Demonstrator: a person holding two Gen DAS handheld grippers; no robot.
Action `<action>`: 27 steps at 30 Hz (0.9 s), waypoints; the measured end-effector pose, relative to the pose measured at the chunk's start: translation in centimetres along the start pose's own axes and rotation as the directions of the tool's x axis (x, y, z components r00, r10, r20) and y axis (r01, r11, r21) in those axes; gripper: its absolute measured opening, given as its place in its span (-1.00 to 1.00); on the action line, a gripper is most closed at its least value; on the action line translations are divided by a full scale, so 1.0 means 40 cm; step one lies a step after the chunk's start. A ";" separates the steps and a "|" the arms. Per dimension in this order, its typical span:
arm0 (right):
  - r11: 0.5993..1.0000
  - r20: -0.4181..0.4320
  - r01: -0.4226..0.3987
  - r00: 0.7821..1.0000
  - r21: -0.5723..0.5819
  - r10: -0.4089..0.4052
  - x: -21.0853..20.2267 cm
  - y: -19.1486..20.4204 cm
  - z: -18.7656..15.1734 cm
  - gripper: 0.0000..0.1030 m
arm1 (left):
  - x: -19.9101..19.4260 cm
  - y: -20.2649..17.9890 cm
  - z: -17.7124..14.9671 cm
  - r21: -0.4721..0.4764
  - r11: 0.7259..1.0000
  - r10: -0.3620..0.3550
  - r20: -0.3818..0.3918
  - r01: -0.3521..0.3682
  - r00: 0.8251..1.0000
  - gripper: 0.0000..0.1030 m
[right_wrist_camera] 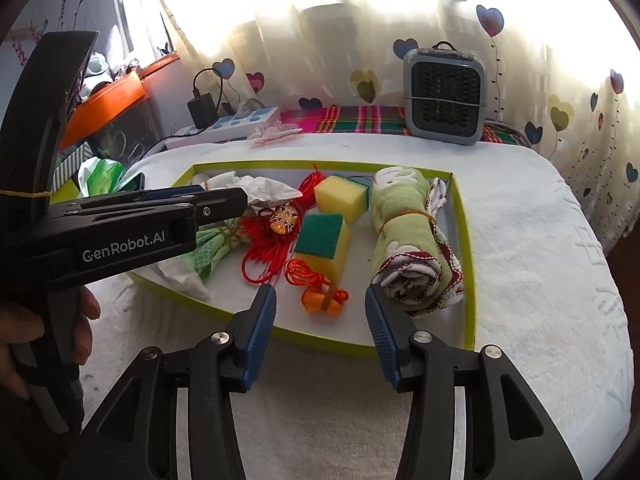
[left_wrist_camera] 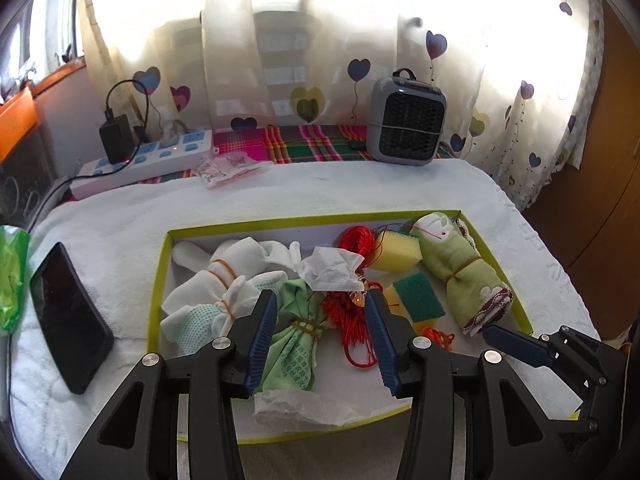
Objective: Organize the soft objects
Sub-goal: 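Open the left tool to release the wrapper while the right tool releases the orange ornament, then withdraw both open tools from the green box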
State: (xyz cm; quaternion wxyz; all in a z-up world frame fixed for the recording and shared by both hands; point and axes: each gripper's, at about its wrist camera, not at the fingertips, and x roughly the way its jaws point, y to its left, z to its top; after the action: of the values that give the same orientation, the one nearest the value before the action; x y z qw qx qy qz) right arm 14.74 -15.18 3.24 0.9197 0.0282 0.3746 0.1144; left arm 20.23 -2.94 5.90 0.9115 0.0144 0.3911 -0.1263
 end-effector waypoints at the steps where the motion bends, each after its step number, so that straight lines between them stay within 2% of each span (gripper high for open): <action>1: 1.000 0.001 0.003 1.000 0.000 -0.003 -0.003 0.001 -0.002 -0.06 | -0.006 0.000 -0.004 -0.002 1.000 0.002 -0.001 -0.002 1.000 -0.14; 7: 1.000 0.010 0.007 1.000 0.006 -0.007 -0.023 0.008 -0.013 -0.06 | -0.049 -0.005 -0.035 0.003 1.000 0.027 0.017 -0.027 0.999 -0.14; 10: 1.000 0.011 0.019 1.000 0.001 -0.019 -0.034 0.013 -0.019 -0.06 | -0.068 -0.001 -0.050 -0.018 1.000 0.008 0.019 -0.007 1.000 -0.14; 18: 0.999 0.024 0.035 0.999 -0.002 -0.034 -0.064 0.022 -0.037 -0.06 | -0.111 -0.005 -0.098 -0.034 0.999 0.023 0.027 -0.022 0.999 -0.14; 27: 0.998 0.010 0.055 0.998 -0.002 -0.055 -0.083 0.027 -0.069 -0.06 | -0.137 -0.015 -0.166 -0.048 0.997 0.053 0.007 -0.053 0.999 -0.14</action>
State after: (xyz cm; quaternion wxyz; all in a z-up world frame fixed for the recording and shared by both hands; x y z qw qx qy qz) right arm 10.30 -14.99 3.68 0.9244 0.0174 0.3705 0.0893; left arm 11.75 -1.49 5.27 0.9163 0.0025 0.3896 -0.0927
